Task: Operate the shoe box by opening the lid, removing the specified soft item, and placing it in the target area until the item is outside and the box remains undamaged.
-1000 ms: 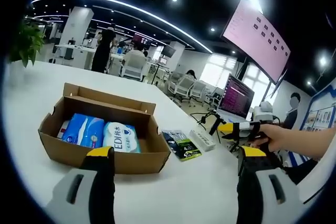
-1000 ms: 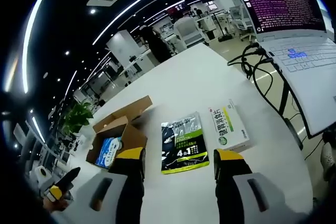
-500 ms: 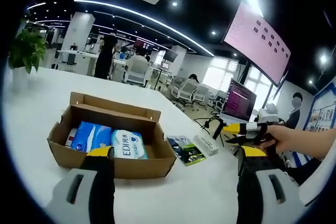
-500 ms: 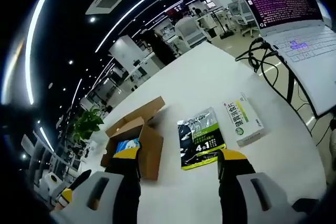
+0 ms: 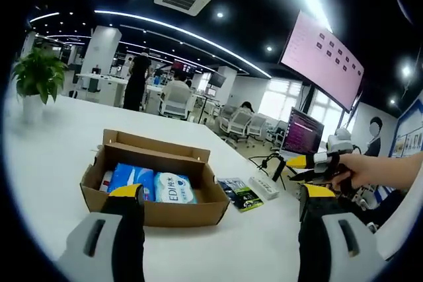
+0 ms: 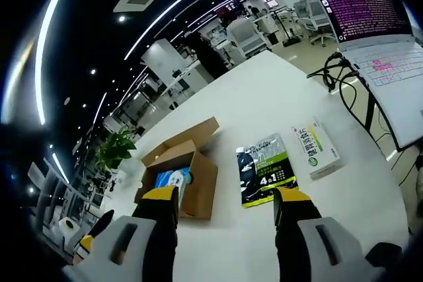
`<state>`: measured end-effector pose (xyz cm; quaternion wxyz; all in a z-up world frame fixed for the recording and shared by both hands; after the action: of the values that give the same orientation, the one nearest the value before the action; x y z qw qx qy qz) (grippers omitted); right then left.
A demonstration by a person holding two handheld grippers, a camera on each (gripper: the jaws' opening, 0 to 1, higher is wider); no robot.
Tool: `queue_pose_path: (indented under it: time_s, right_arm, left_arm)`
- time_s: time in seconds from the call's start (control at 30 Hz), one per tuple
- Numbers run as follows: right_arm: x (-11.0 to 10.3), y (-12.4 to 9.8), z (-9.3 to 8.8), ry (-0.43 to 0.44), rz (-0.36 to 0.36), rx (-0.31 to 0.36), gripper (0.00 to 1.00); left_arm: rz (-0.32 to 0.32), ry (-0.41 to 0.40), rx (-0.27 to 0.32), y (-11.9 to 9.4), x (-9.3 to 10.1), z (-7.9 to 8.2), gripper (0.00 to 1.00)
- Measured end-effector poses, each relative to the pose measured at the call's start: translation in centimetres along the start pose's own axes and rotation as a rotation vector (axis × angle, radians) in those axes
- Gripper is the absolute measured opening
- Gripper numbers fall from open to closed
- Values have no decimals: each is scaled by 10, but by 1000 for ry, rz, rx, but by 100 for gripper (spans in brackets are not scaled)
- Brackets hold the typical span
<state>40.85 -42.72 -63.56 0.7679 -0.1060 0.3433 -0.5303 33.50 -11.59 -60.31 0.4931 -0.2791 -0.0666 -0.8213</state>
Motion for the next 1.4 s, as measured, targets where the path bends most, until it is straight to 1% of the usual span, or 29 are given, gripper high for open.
queue_pose_path:
  time_s: [0.13,0.3,0.43,0.47,0.5,0.53,0.57,0.7,0.77,0.83,1.07,1.1,1.4]
  right_arm:
    - [-11,3,2,-11,13,2,57]
    - [-21,3,2,-10,21,8,57]
    - [-31,4,1,-38,26,2,56]
    - [-32,4,1,-61,29,-4,55]
    - [-34,5,-3,-114,28,-20,54]
    - [-40,7,-7,-127,27,-32,54]
    - [-46,9,-12,-127,36,-54,54]
    - [-60,14,-9,-141,43,-52,54]
    - [-64,17,-7,-155,45,-47,54]
    - [-67,17,-6,-158,44,-47,54]
    - [-79,22,-8,-177,59,-55,54]
    - [-84,24,-8,-180,64,-55,54]
    - [-103,38,-3,-204,86,-65,53]
  left_arm:
    - [3,5,16,-8,0,4,99]
    - [-6,30,3,-13,-1,2,99]
    - [-17,40,-2,-14,-1,2,99]
    - [-24,36,2,-14,-1,3,99]
    - [-28,32,5,-13,-1,3,99]
    - [-30,30,4,-12,-2,3,99]
    - [-32,31,0,-12,-3,3,99]
    - [-45,40,3,-11,-3,4,99]
    - [-50,40,3,-10,-4,4,99]
    - [-51,54,-11,-8,-6,2,99]
    - [-52,75,-33,-4,-11,1,99]
    - [-52,77,-35,-3,-12,2,99]
    - [-49,98,-51,-3,-17,4,99]
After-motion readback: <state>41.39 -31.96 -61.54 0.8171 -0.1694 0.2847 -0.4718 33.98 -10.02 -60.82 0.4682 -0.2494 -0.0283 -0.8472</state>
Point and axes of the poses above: the point that each gripper's makers call its tool centre point, and the gripper's own axes: y roughly forward along the fingers, x roughly to its right, z roughly out of its top, the point moved 5 cm from there along -y, roughly backward along the fingers, and after that the axes turned 12 degrees about -y, right-handed, at the moved point
